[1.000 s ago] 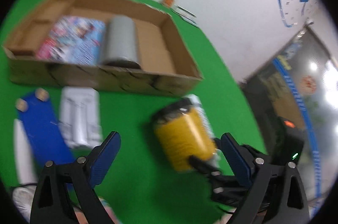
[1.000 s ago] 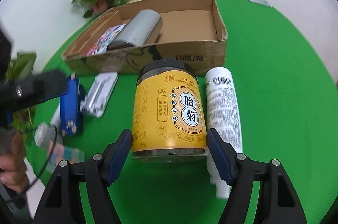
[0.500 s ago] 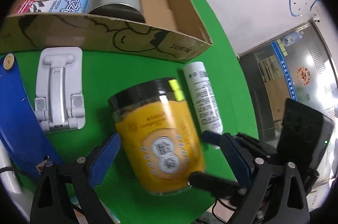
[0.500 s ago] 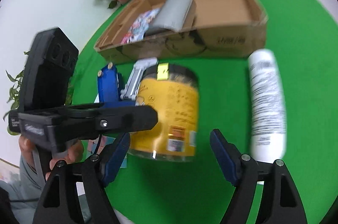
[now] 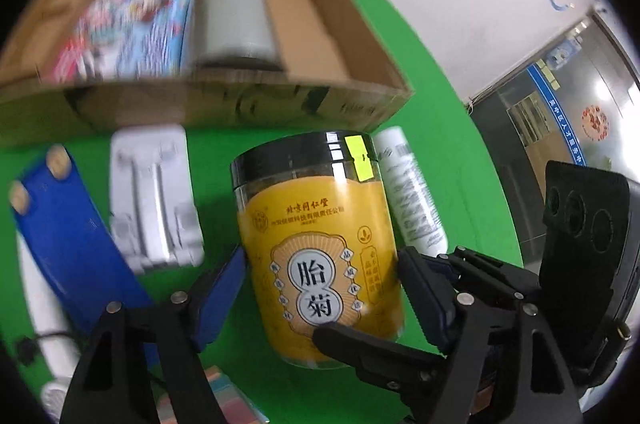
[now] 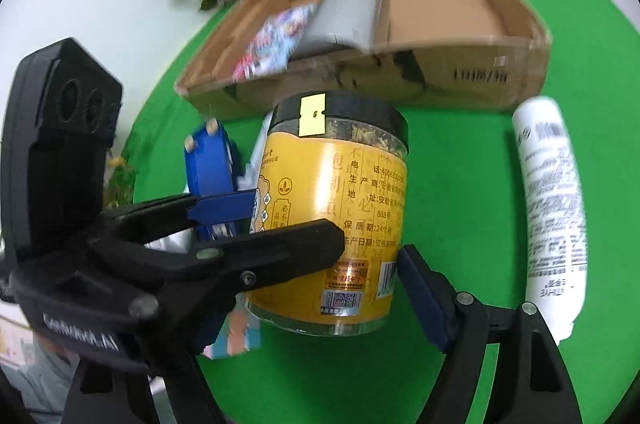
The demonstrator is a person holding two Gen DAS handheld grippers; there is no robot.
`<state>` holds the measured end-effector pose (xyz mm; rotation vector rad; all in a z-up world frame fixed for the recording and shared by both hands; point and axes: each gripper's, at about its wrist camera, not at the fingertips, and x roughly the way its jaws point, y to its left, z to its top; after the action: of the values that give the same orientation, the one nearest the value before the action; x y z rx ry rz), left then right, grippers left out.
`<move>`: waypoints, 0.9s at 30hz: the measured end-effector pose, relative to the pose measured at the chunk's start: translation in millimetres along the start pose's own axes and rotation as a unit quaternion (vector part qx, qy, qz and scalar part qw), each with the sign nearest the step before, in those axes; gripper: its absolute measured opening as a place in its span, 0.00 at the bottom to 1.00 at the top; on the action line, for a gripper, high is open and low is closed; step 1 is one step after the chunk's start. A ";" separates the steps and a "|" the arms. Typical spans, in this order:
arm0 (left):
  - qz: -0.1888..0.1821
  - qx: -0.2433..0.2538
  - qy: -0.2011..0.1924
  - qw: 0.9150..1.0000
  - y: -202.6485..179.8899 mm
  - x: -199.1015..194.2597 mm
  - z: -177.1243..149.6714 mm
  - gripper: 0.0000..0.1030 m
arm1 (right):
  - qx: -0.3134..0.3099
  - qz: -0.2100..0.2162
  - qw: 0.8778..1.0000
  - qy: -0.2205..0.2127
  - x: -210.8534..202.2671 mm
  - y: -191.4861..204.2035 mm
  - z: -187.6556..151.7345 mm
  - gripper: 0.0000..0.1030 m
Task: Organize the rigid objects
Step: 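Lift the yellow jar with both tools and carry it toward the box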
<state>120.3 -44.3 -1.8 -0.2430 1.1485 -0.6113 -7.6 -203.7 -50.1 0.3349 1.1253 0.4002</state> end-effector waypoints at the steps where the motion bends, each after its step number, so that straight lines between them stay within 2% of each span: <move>1: 0.000 0.001 -0.008 1.000 -3.3 -1.8 3.3 0.74 | 0.002 0.001 1.000 -0.015 -7.3 4.2 3.3 0.74; 8: 0.004 0.066 -0.079 0.995 -45.9 -50.5 50.1 0.74 | -0.043 -0.025 0.992 -0.113 -68.0 32.8 43.5 0.73; 15: 0.020 0.114 -0.106 0.988 -78.7 -79.2 116.3 0.74 | -0.048 -0.023 0.983 -0.176 -119.0 36.0 107.3 0.73; 18: 0.009 0.104 -0.101 0.989 -77.8 -73.8 141.6 0.74 | -0.050 -0.030 0.983 -0.174 -135.4 35.1 134.1 0.73; 22: 0.003 0.098 -0.085 0.992 -73.8 -58.2 162.9 0.74 | -0.043 -0.035 0.985 -0.165 -137.1 23.9 162.1 0.73; 27: 0.009 0.080 -0.055 0.995 -58.3 -24.1 174.7 0.74 | -0.022 -0.028 0.991 -0.130 -111.4 -1.6 184.8 0.73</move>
<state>252.9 -99.8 115.8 -0.1281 0.9889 -0.6611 120.4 -268.2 111.2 0.3068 0.8677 0.3207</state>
